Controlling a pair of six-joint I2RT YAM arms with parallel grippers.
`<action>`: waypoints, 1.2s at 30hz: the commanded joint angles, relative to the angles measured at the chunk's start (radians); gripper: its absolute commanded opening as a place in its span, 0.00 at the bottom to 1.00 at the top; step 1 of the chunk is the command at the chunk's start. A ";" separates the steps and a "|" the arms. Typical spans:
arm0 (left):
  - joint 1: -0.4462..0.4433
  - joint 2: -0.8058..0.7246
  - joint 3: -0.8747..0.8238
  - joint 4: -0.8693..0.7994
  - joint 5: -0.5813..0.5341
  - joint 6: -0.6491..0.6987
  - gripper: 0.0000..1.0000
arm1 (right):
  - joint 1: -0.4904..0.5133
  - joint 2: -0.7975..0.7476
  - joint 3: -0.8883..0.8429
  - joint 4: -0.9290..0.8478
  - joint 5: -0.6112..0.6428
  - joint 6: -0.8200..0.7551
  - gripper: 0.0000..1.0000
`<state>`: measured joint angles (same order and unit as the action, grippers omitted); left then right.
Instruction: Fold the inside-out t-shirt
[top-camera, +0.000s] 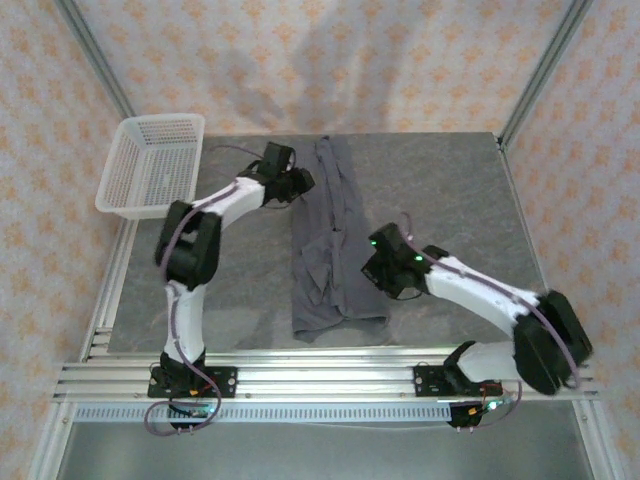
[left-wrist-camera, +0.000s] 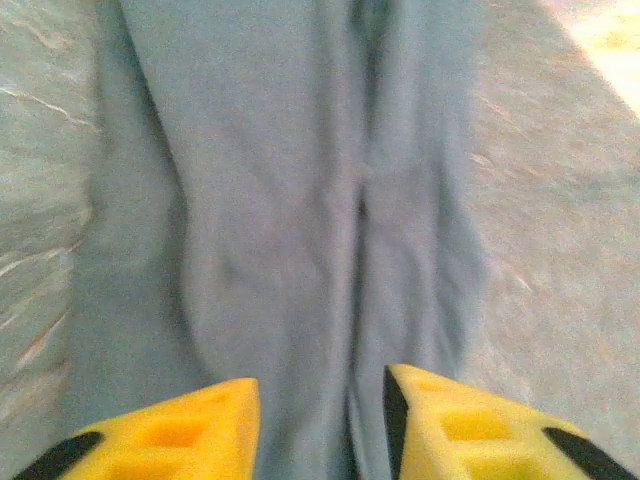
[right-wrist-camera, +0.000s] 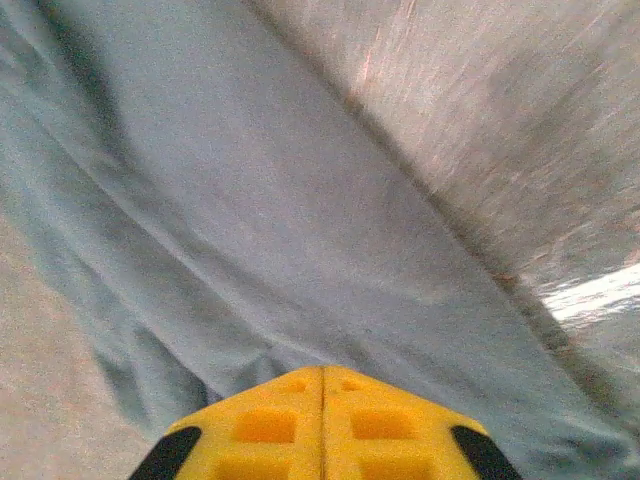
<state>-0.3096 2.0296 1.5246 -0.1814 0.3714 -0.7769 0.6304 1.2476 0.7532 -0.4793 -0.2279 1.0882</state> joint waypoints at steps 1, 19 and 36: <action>0.017 -0.317 -0.183 0.023 0.026 0.024 0.50 | -0.078 -0.151 -0.128 -0.106 0.002 -0.088 0.26; -0.126 -1.155 -1.082 -0.161 0.218 -0.214 0.83 | -0.102 -0.097 -0.293 0.215 -0.383 -0.273 0.42; -0.280 -0.977 -1.044 -0.214 0.224 -0.160 0.87 | -0.094 -0.110 -0.253 0.113 -0.353 -0.299 0.45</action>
<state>-0.5766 1.0172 0.4538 -0.4042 0.6018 -0.9600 0.5304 1.1183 0.5056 -0.3805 -0.5991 0.8143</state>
